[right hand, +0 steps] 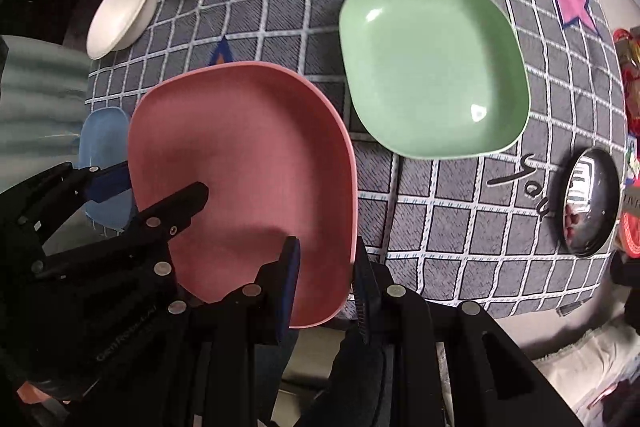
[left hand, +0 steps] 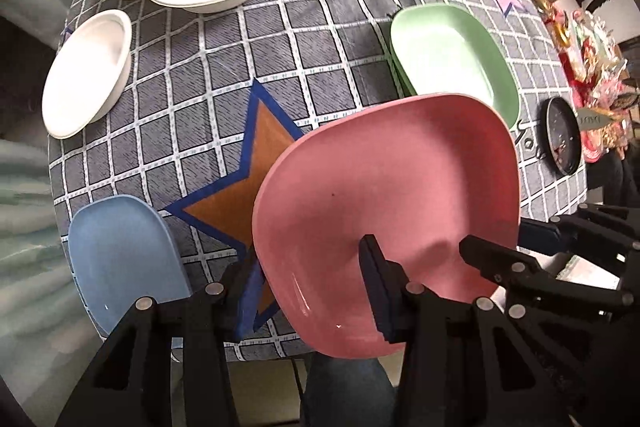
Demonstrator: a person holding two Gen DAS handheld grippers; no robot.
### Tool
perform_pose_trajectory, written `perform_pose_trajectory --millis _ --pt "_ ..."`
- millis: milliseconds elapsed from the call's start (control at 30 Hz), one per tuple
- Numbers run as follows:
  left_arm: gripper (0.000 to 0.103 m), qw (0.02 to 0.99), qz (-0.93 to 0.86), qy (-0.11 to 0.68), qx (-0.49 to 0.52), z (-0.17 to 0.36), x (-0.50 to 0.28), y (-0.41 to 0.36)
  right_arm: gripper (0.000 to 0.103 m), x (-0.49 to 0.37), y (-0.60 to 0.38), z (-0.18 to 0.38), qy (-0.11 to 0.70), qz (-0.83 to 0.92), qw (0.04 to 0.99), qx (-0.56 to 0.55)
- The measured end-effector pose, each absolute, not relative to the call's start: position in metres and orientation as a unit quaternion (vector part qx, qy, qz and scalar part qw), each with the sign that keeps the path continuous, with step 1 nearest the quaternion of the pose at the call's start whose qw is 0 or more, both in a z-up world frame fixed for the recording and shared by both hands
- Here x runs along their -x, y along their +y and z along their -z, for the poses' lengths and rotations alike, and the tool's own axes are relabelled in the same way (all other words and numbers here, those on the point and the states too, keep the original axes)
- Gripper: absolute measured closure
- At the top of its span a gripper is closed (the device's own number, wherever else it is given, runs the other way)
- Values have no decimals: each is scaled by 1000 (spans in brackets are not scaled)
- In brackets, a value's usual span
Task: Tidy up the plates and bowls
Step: 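Lift the pink plate, lower it onto the blue plate, open both grippers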
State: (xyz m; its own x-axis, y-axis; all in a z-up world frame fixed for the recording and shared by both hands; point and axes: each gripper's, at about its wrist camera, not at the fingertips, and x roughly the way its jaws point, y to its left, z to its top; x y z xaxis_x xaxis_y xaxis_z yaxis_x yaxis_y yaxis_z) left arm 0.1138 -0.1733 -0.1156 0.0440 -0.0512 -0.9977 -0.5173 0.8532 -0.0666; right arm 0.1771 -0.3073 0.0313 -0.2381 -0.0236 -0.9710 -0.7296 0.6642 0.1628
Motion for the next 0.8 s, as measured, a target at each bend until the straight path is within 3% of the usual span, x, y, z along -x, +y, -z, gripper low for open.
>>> perform_pose_trajectory --millis 800 --pt "53 689 -267 607 291 109 -20 -77 75 -123 -223 -15 655 -406 515 375"
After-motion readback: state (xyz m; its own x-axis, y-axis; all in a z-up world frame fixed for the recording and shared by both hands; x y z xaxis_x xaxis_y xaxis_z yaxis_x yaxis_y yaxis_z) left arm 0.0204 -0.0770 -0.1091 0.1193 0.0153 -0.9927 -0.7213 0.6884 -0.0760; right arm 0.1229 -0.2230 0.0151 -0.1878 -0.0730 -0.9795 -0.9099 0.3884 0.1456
